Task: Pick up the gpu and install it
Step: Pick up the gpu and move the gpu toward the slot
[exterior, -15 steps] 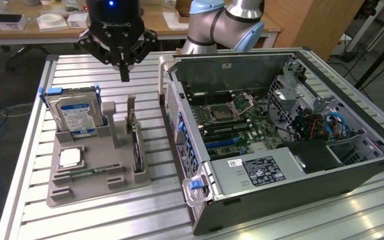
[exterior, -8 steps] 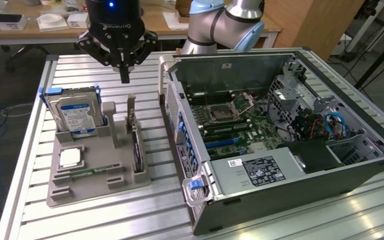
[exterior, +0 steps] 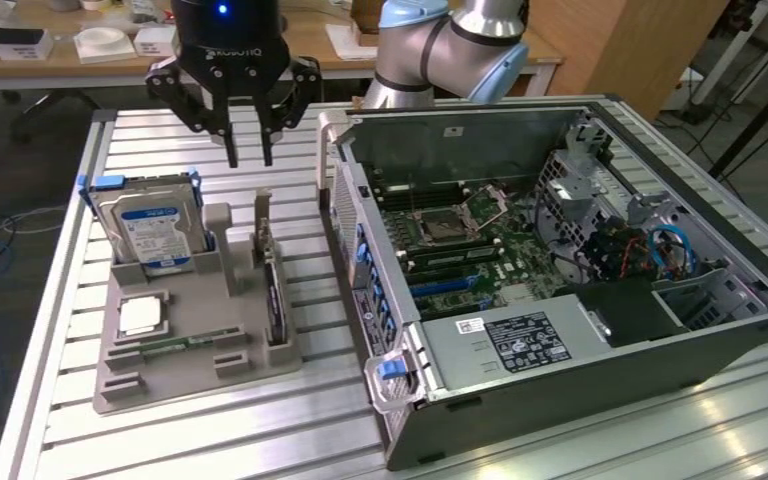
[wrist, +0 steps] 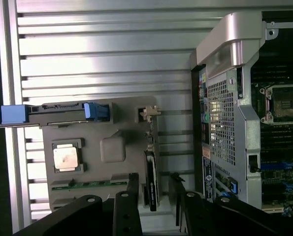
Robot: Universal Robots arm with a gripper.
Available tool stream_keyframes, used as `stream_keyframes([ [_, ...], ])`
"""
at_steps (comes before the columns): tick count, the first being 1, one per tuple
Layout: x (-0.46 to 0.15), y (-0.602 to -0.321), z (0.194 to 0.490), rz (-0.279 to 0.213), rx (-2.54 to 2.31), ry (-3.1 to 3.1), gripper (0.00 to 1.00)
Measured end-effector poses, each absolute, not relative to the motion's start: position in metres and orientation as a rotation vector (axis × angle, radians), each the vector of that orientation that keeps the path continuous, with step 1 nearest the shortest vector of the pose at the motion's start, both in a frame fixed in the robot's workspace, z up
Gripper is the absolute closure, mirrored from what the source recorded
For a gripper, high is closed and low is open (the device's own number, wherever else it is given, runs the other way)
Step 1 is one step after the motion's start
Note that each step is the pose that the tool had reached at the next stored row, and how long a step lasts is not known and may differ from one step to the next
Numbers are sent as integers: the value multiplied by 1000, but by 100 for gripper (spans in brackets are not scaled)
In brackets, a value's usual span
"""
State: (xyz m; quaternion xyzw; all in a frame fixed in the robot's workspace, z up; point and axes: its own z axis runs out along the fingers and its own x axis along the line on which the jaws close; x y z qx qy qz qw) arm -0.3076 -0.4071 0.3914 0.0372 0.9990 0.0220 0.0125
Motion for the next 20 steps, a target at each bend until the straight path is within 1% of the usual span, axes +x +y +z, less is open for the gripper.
stream_keyframes([
  [1, -308, -407, 391, 69, 116, 3114, 58],
  [20, -308, -426, 390, 69, 116, 3114, 58],
])
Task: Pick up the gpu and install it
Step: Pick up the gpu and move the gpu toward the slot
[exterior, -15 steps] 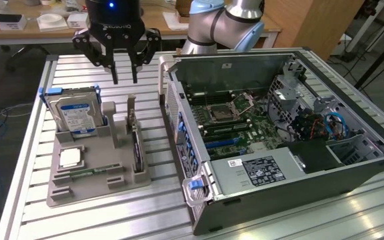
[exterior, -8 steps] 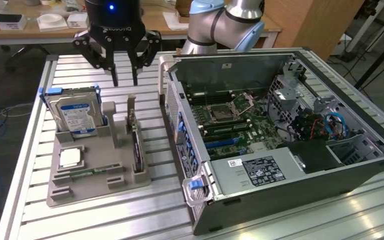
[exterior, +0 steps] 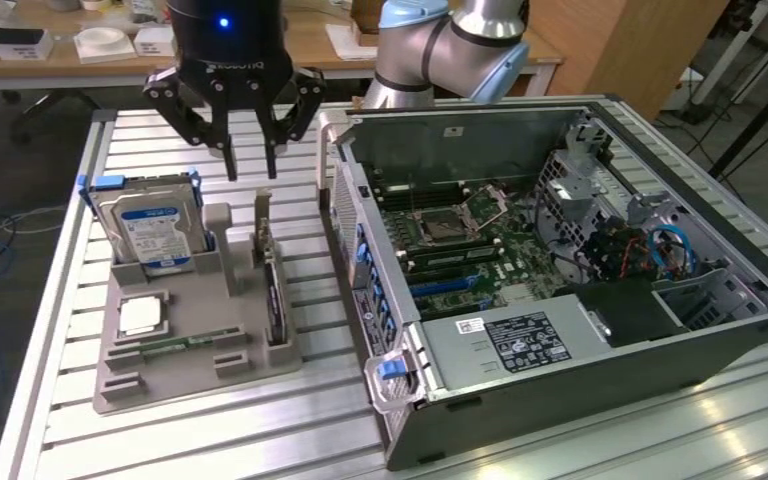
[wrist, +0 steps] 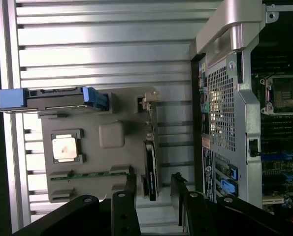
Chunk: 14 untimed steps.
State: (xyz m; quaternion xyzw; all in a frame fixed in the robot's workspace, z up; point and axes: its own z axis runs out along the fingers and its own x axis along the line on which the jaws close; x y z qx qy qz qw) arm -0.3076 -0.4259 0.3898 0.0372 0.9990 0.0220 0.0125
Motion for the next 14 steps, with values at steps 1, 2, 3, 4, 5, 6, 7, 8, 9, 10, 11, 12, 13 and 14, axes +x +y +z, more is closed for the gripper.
stream_keyframes([
  [1, -308, -427, 390, 69, 116, 3114, 58],
  [2, -308, -428, 389, 69, 116, 3114, 58],
  [3, -308, -429, 389, 69, 116, 3114, 58],
  [4, -308, -429, 389, 69, 116, 3114, 58],
  [5, -308, -430, 389, 69, 116, 3114, 58],
  [6, -308, -431, 389, 69, 116, 3114, 58],
  [7, -308, -432, 389, 69, 116, 3114, 58],
  [8, -308, -432, 389, 69, 116, 3114, 58],
  [9, -308, -433, 389, 69, 116, 3114, 58],
  [10, -308, -434, 388, 69, 116, 3114, 58],
  [11, -308, -434, 388, 69, 116, 3114, 58],
  [12, -308, -435, 388, 69, 116, 3114, 58],
  [13, -308, -435, 388, 69, 116, 3114, 58],
  [14, -308, -435, 387, 69, 116, 3114, 58],
])
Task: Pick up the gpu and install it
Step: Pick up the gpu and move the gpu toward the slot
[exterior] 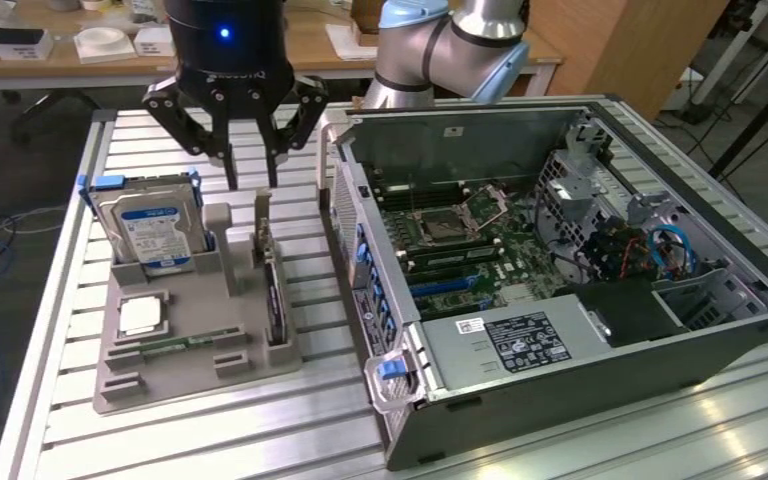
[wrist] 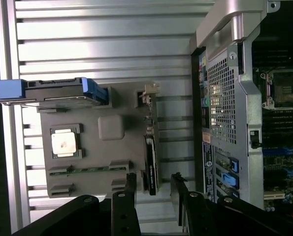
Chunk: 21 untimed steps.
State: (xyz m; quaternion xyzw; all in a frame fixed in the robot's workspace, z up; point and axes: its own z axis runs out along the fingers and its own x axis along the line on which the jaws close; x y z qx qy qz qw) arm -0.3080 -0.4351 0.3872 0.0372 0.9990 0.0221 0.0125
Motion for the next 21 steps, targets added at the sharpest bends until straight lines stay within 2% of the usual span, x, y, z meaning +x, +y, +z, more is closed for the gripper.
stream_keyframes([
  [12, -308, -440, 386, 65, 115, 3114, 58],
  [21, -305, -443, 372, 54, 109, 3114, 58],
])
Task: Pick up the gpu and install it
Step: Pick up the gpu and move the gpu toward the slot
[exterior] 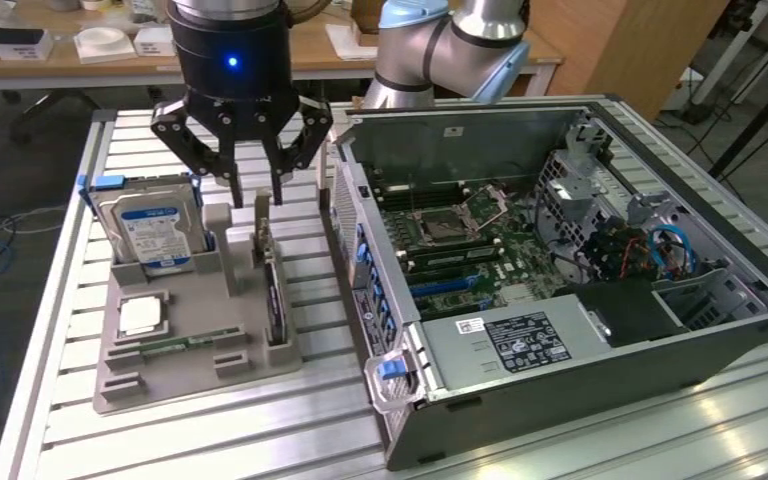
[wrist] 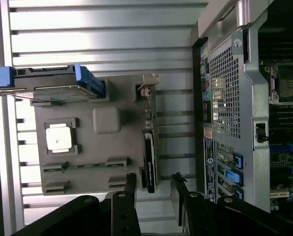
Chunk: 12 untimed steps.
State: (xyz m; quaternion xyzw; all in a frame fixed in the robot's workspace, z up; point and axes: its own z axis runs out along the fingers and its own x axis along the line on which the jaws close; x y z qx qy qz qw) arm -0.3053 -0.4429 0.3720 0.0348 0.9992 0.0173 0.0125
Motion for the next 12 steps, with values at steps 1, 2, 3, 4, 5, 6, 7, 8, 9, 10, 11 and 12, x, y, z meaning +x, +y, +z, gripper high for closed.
stream_keyframes([
  [1, -305, -443, 371, 49, 108, 3114, 58],
  [2, -305, -443, 370, 42, 107, 3114, 58],
  [3, -305, -443, 369, 36, 105, 3114, 58],
  [4, -305, -443, 368, 30, 102, 3114, 58],
  [5, -305, -443, 367, 23, 100, 3114, 58],
  [6, -305, -443, 366, 16, 98, 3114, 58],
  [7, -305, -443, 365, 11, 96, 3114, 58],
  [8, -305, -443, 364, 6, 94, 3114, 58],
  [9, -305, -443, 363, 2, 92, 3114, 58],
  [10, -305, -443, 362, -2, 92, 3114, 58],
  [11, -305, -443, 361, -6, 91, 3114, 58],
  [12, -305, -443, 361, -9, 90, 3114, 58],
])
